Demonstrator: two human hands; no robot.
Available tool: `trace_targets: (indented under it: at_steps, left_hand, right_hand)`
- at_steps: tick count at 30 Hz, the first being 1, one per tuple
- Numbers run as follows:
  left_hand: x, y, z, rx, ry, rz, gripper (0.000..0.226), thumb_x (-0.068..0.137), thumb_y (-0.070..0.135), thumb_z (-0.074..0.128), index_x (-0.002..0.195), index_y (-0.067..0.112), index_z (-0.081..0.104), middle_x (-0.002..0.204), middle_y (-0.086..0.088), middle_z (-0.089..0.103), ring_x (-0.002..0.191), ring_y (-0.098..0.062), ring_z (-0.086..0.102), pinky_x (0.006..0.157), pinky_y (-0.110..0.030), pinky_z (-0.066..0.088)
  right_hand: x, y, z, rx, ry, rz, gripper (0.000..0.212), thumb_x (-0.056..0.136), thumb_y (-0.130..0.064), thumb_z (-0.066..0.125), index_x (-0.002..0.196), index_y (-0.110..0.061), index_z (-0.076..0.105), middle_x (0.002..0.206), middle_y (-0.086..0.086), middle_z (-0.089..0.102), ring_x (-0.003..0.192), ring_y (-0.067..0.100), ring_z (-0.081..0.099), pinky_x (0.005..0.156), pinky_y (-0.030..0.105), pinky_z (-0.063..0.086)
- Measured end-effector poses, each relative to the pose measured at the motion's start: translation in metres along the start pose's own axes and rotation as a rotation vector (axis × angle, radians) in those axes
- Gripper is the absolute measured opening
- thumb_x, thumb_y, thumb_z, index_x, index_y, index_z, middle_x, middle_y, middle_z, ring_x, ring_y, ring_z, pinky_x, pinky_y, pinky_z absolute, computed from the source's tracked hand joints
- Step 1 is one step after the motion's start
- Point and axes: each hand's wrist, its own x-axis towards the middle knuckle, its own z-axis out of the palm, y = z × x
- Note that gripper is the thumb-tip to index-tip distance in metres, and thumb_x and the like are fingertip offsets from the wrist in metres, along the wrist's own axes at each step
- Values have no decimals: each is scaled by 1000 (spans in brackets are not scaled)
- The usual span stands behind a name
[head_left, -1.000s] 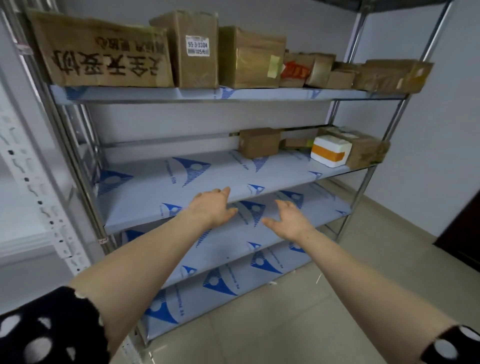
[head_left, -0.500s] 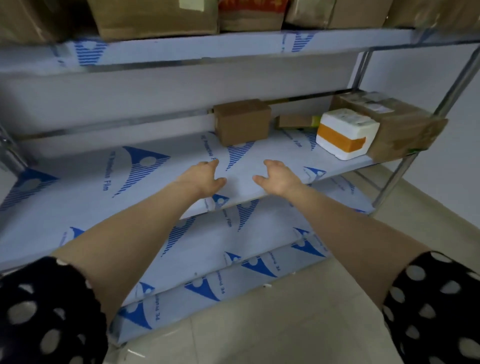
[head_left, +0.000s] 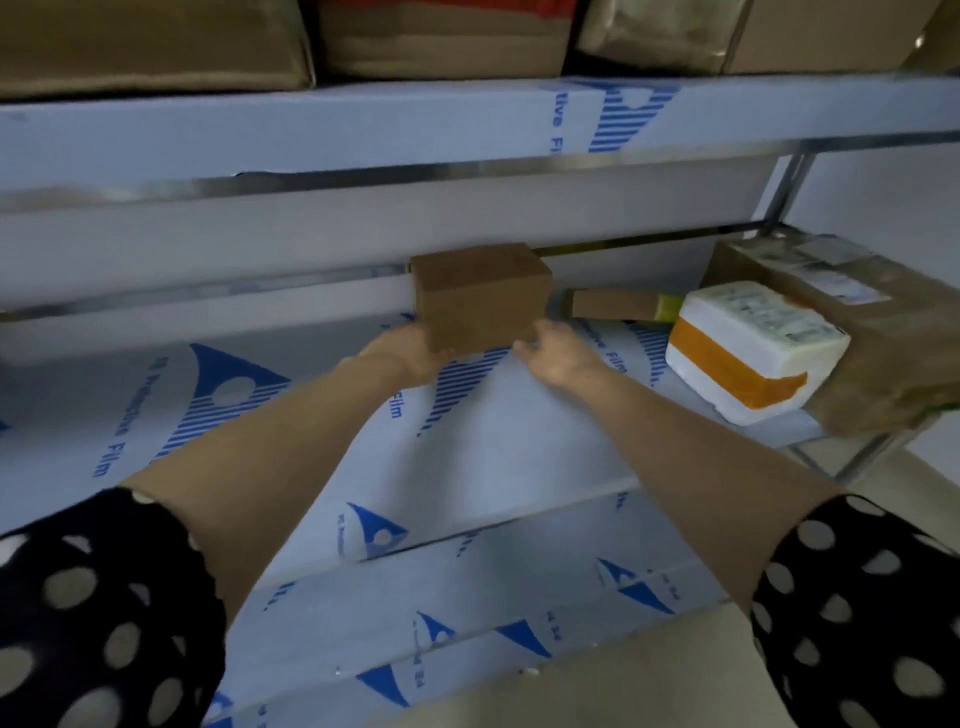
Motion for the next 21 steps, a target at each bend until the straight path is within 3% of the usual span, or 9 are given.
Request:
trace_targets:
  at_steps: [4,8,12,15,17,19,21]
  left_hand:
    - [42,10,-1,-182,48,-157,69,88,48,55,146,17,33,141,-13,46,125,-30,48,102,-33,40]
    - [84,17,5,-313,206,-301,60,98,36,45,146,5,26,145,-16,41,131,-31,42,102,-34,34]
    - [114,14,16,-565,323,-471,62,100,35,43,142,-8,26,142,-22,42,129,-32,43,100,-35,35]
    - [121,12,24,-629,376,-467,42,102,29,39,127,-6,38,136,-22,44,122,-30,46,89,-35,35]
    - [125,12,27,-641,400,-443,22,101,25,42,108,4,40,121,-18,49,103,-24,48,80,-31,33]
    - [125,13,29,-665,430,-447,21,99,24,46,112,7,44,110,-14,48,95,-20,44,79,-32,36]
    - [119,15,28,-675,467,-488,35,98,25,49,122,-1,48,116,-18,52,95,-21,45,81,-31,36]
  right_hand:
    - [52,14,-12,5,-20,-9,48,103,-31,36,139,-1,38,139,19,45,123,33,48,96,36,40]
    - [105,31,-20,121,37,-14,58,103,-35,33,149,-2,20,149,18,34,130,32,43,100,36,38]
    - [140,47,-17,308,70,-18,59,102,-33,36,147,1,21,151,18,30,136,32,35,106,35,32]
    - [153,50,-14,401,44,-40,59,102,-33,35,150,-2,18,154,15,26,139,31,30,111,37,29]
    - [158,51,-14,463,29,-50,57,102,-33,35,150,-5,22,154,13,29,138,30,33,111,38,30]
    - [161,54,-16,483,58,-48,51,102,-32,37,143,-2,34,146,15,40,130,30,42,100,33,38]
    - [159,57,-20,519,71,-31,46,100,-35,41,129,0,49,128,16,53,110,30,53,73,21,43]
